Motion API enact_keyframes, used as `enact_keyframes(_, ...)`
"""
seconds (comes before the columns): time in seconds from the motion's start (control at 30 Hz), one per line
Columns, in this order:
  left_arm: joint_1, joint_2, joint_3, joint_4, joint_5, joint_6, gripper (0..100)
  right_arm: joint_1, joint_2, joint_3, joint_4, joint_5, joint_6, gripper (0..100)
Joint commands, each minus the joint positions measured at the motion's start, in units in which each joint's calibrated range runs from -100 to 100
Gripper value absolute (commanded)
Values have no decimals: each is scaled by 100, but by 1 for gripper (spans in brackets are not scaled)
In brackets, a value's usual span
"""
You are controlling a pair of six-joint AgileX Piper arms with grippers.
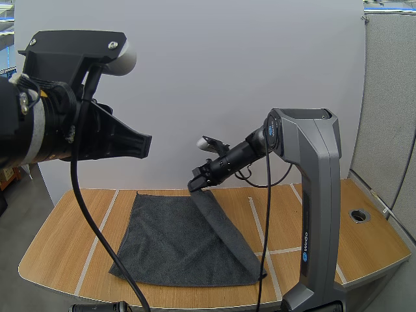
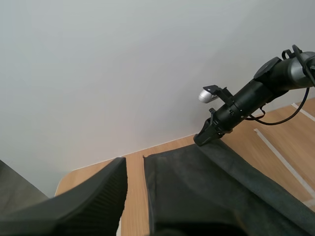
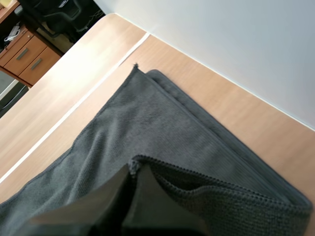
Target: Fold the towel
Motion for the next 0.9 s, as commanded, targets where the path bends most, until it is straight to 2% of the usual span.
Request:
enact_keyframes(0.0, 8, -65, 26, 320, 6, 110, 34, 318, -100, 14, 183, -208, 67, 0)
enact_keyframes(0.23, 8, -65, 26, 360, 6, 110, 34, 616, -100, 5, 304, -1061, 78, 0)
enact_keyframes(0.53, 8, -65, 40, 494, 6, 110, 34, 865, -86, -593, 267, -1366, 384, 0)
enact_keyframes(0.87, 8, -65, 39, 580, 6, 110, 34, 1207, -77, -660, 137, -2095, 418, 0)
